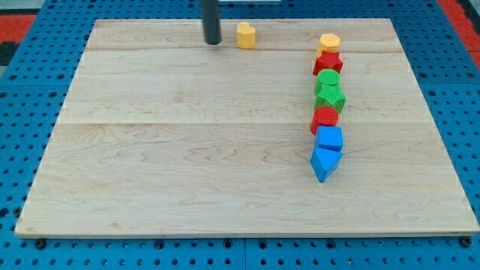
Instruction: Push the yellow heart to the line of blocks
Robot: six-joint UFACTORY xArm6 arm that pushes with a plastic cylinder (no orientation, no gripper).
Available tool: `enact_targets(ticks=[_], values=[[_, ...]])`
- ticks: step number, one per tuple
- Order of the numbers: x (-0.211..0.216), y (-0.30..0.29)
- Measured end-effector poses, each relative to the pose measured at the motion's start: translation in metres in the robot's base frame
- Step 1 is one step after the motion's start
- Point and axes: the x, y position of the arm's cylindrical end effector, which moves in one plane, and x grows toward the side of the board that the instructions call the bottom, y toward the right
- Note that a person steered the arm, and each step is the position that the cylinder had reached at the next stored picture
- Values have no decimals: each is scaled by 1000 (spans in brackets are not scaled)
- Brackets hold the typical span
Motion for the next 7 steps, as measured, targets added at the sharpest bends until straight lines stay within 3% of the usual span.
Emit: enact_targets(ticks=[2,5,6,7], values=[[-14,92],[-14,154],[-14,137],[-8,14]])
